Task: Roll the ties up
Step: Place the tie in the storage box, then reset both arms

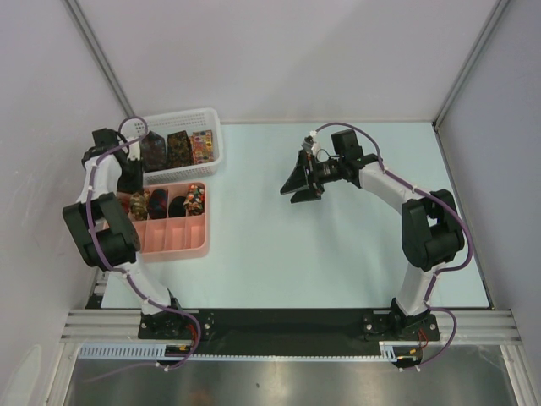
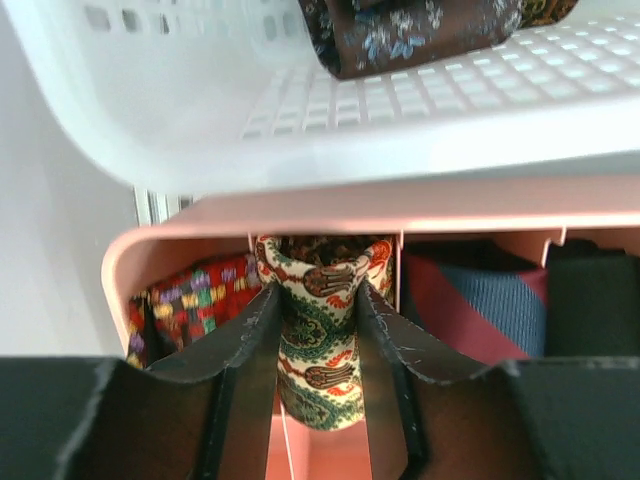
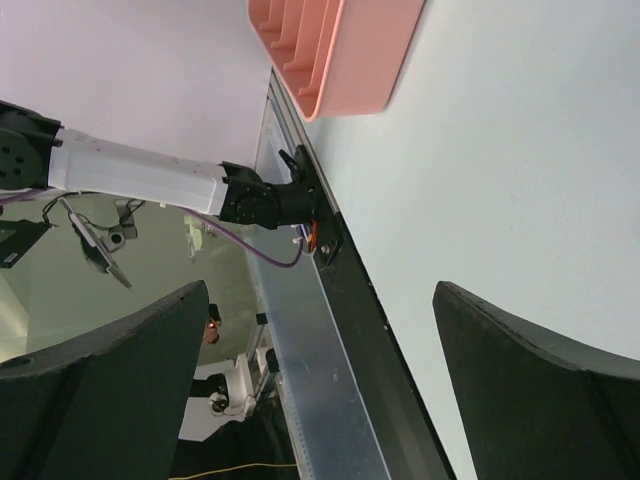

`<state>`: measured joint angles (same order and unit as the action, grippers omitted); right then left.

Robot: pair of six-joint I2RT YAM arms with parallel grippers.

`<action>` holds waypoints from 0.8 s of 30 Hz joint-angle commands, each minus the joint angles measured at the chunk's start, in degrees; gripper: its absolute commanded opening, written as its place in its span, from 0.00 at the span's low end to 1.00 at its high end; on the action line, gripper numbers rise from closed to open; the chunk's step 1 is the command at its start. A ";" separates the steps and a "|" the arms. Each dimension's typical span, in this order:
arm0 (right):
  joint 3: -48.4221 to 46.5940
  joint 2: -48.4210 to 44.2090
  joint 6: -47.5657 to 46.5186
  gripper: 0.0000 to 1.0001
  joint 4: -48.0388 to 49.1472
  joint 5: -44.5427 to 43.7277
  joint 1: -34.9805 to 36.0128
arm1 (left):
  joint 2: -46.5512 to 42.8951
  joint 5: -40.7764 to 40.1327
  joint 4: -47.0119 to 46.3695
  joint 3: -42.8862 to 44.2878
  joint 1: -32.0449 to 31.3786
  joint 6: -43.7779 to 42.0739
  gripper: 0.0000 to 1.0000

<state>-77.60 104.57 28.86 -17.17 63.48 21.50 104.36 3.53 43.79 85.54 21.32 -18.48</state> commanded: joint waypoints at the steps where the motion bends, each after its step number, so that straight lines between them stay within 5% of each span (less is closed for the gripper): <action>1: -0.62 0.02 -0.12 1.00 0.82 0.94 -0.49 | 2.60 0.43 -1.69 3.50 -0.23 -0.06 0.39; 9: -0.36 -0.77 -0.12 1.00 0.73 0.85 -1.28 | 0.42 1.66 -0.38 2.53 -0.58 0.64 0.40; 16: -0.79 -1.56 0.67 1.00 1.70 1.47 -2.07 | -6.88 1.40 1.12 3.93 -2.60 -0.41 0.69; 20: -2.37 -2.35 0.23 1.00 1.17 1.47 -4.08 | -8.64 1.03 4.36 13.14 -6.02 -1.65 0.99; 24: -4.31 -3.58 -1.44 1.00 -0.58 0.77 -7.51 | -11.27 3.94 7.18 21.67 -12.08 -1.21 1.00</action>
<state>-78.08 104.57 28.77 -17.19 63.83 17.61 99.61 4.60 48.42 99.59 14.96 -19.40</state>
